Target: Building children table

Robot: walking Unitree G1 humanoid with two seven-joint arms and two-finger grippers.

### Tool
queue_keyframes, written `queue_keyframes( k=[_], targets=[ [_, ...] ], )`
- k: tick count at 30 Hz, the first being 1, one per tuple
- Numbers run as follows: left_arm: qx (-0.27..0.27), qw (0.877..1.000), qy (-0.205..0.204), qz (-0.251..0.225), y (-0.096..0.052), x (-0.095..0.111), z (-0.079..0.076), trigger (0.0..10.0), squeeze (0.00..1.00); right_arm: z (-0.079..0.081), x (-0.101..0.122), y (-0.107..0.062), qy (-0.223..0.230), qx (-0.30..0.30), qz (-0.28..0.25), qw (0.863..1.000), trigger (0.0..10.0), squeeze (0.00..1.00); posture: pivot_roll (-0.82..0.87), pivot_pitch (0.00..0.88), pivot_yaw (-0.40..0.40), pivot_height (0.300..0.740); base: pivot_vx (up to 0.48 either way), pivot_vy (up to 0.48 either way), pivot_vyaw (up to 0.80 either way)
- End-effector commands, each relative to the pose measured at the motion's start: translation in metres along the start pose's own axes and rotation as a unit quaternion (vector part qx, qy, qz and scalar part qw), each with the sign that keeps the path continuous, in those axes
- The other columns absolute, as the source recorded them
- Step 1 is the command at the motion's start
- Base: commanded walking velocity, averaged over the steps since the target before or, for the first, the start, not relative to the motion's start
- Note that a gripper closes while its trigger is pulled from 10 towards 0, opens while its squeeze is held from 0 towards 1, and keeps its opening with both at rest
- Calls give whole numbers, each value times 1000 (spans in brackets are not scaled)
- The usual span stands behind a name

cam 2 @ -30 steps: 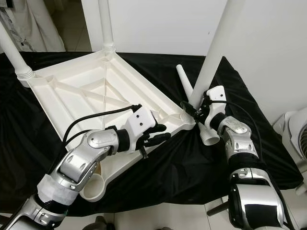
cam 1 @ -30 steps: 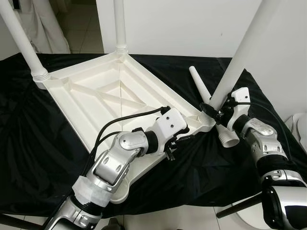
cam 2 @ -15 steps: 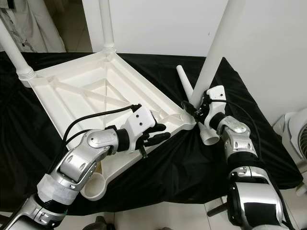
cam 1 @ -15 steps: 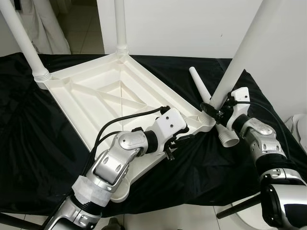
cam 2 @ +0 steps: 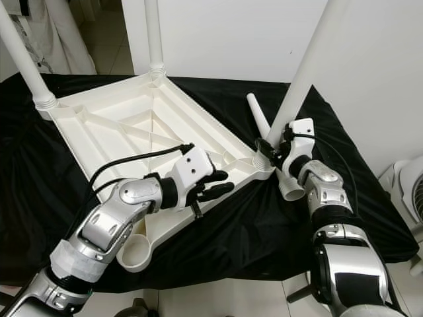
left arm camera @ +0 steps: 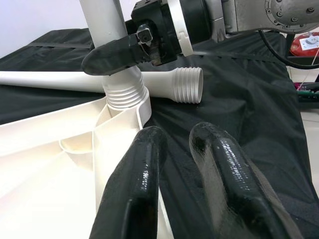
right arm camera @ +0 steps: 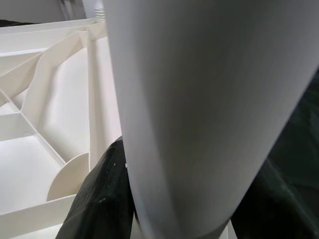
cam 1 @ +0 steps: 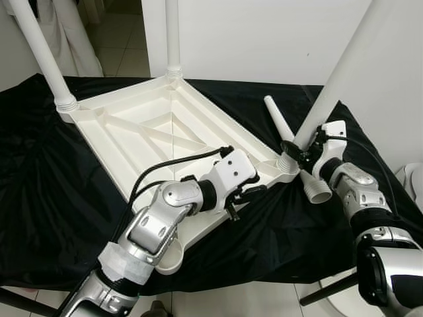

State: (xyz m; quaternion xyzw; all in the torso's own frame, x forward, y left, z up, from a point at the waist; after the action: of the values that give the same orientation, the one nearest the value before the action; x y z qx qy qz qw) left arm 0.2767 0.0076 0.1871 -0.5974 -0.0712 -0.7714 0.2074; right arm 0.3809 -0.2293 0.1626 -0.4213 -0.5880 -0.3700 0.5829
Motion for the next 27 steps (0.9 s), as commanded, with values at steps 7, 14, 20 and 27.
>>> queue_keyframes(
  k=[7,14,20,27],
  targets=[
    [0,1000,3,4,0,-1,-4,10000,0,-2,-20,-4,20,-54,25,998,10000,0,75,27,-10,740,0,0,0],
    [-5,1000,1,1,1,-2,-7,10000,0,9,-24,1,71,-147,-8,987,10000,0,66,37,-13,740,0,0,0],
    [-8,1000,0,-1,2,-1,-8,10000,0,19,-27,7,93,-205,-7,974,10000,0,61,41,-11,740,0,0,0],
    [-11,1000,-1,-3,3,0,-9,10000,0,35,-25,16,102,-245,0,964,10000,0,63,42,-10,740,0,0,0]
  ],
)
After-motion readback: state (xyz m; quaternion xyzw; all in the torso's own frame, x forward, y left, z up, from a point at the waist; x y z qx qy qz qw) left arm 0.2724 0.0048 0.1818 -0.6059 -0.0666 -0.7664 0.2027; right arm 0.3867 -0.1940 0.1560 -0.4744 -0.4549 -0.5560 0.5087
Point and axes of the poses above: a point about 5 cm out from each wrist's last joint towards the gripper, its own y axis pointing out of the wrist towards the gripper, its own x axis along the axis of the wrist's last joint, z = x × y, the point moved 1 cm from there along y, pointing out of the wrist towards the gripper, and after that the axes turned 1 degree about y, right-handed, at the moved point
